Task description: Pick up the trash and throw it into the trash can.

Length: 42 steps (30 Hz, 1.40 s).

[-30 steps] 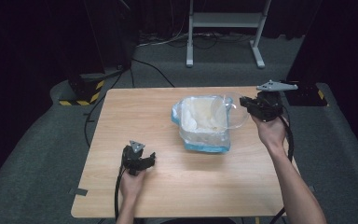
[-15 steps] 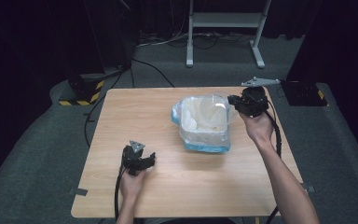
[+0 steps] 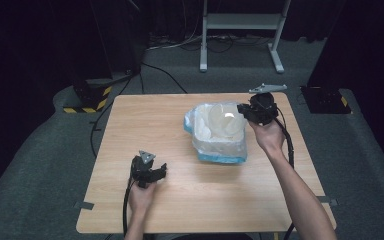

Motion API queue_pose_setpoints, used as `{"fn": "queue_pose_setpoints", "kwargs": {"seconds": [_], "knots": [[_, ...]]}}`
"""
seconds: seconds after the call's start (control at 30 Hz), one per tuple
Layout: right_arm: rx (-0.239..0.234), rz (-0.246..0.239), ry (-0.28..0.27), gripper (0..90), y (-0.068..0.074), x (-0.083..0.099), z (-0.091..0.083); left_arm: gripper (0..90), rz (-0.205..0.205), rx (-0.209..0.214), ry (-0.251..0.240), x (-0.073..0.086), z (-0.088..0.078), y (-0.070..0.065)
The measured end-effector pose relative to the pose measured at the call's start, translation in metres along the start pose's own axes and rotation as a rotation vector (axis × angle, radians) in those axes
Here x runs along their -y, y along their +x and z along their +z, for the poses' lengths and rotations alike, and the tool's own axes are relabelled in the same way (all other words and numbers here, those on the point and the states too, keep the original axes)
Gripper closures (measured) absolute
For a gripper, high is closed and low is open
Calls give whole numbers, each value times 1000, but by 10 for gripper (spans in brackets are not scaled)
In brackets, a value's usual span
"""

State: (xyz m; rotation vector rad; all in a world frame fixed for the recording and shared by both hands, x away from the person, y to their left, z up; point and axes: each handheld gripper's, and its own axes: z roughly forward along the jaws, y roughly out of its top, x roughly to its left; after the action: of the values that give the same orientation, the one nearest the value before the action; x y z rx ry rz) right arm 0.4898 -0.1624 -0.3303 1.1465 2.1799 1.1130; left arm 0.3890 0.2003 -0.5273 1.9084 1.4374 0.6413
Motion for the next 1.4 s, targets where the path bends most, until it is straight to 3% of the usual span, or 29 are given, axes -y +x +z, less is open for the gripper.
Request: {"fn": "queue_pose_setpoints", "kwargs": {"seconds": [0.17,0.37,0.63,1.4], "knots": [[-5,9,13,793,0,0,4,299,0,0,0,0,0,0],[-18,13,1,639,1,2,5,298,0,0,0,0,0,0],[-3,2,-42,553,2,2,-9,298,1,0,0,0,0,0],[4,83,-115,532,-21,57,-49,297,0,0,0,0,0,0]]}}
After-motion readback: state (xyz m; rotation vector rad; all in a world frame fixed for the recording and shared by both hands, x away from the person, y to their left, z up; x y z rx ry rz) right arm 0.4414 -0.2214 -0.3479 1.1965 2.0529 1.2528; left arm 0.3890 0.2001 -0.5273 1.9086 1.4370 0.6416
